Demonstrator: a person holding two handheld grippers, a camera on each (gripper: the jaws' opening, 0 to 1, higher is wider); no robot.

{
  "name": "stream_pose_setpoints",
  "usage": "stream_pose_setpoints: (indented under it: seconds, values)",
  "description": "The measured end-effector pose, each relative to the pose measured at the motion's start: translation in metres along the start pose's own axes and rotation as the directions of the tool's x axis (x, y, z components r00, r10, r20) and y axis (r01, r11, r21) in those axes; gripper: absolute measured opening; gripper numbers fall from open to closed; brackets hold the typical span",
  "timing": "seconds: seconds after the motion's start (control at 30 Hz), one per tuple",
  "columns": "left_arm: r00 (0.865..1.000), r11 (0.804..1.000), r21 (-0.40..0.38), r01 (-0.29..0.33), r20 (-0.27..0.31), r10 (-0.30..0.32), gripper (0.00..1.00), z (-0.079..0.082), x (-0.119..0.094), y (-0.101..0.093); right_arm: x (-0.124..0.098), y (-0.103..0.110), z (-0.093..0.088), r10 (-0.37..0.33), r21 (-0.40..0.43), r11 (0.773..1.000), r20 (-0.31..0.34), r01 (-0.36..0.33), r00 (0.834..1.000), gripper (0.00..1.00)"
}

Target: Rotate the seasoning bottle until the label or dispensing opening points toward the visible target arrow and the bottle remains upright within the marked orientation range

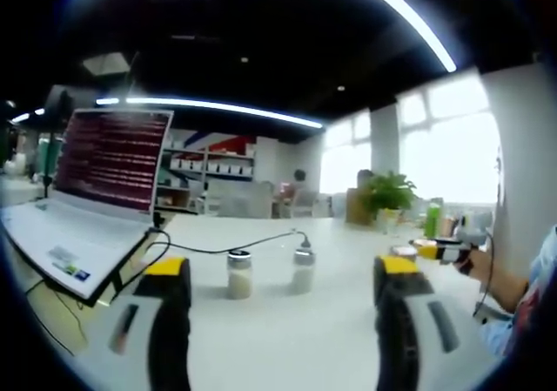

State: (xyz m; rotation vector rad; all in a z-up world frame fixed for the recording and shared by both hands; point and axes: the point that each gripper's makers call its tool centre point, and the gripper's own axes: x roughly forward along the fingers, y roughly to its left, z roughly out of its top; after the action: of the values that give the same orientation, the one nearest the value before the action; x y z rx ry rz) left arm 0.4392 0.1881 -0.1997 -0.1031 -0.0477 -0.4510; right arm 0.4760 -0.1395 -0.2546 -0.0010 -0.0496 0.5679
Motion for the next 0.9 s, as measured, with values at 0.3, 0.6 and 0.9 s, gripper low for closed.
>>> stream_pose_setpoints:
  seconds: [0.3,0.6,0.9]
  values:
    - [1.000,1.000,-0.005,0.006,-0.007,-0.006,0.92,-0.0022,0.0047,-0.0028,0.0003,-0.0017,0.0034,-0.024,0.004,1.000,0.032,0.024,0.999,0.43]
    - [1.000,1.000,-0.019,0.010,-0.006,-0.010,0.91,-0.0026,0.0054,-0.0025,0.0014,-0.0012,0.0045,-0.060,-0.002,0.998,0.028,0.060,0.998,0.43]
    - [1.000,1.000,-0.023,0.007,-0.005,-0.007,0.90,-0.0023,0.0035,-0.0014,0.0008,-0.0004,0.0046,-0.122,-0.001,0.993,0.014,0.122,0.992,0.43]
